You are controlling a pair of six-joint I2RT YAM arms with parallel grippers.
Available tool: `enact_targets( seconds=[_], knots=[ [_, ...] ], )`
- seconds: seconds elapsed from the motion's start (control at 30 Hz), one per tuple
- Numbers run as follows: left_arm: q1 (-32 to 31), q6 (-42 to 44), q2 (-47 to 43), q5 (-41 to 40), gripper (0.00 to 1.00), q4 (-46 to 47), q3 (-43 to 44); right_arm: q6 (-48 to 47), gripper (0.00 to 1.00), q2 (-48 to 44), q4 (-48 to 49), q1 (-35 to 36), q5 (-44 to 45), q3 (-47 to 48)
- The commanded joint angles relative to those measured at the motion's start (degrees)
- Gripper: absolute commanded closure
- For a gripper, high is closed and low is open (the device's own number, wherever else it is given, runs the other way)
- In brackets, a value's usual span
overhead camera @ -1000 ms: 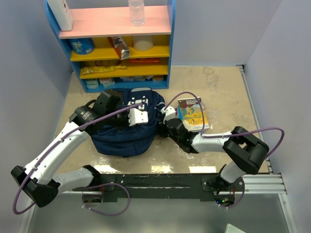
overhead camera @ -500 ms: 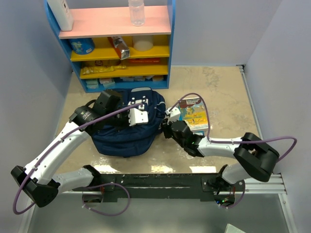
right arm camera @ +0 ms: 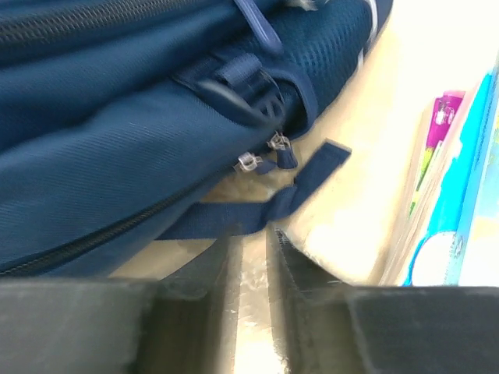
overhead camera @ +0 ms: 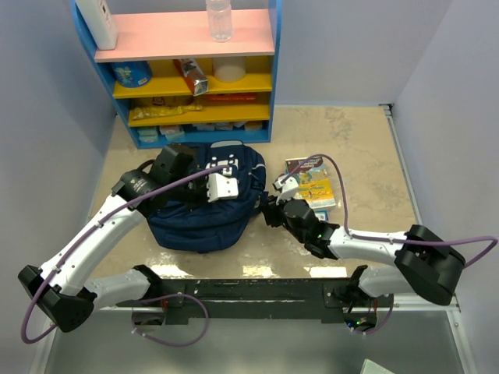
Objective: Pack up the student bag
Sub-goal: Unzip the student bag at the center of the board.
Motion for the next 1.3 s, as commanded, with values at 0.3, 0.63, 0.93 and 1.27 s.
enact_targets(
  seconds=[0.3,0.63,0.93,1.27],
  knots=[
    [-0.11,-0.27,-0.51,1.45,1.00,1.02,8.05,-2.80,0.51,11.64,10.61,0.23,5.67,3.81],
    [-0.11,-0.36,-0.16,1.27,1.00,0.93,7.97,-1.84,0.62,13.32,14.48,0.84,5.68,5.41],
    [-0.11,-0.45,-0.24,1.10,1.00,0.76,8.23,-0.17,0.89,15.69,17.20,0.84,6.03,5.05],
    [-0.11,-0.10,-0.33,0.92,1.00,0.40,7.70,-0.17,1.00,9.37,12.38,0.85,7.35,2.42]
  ],
)
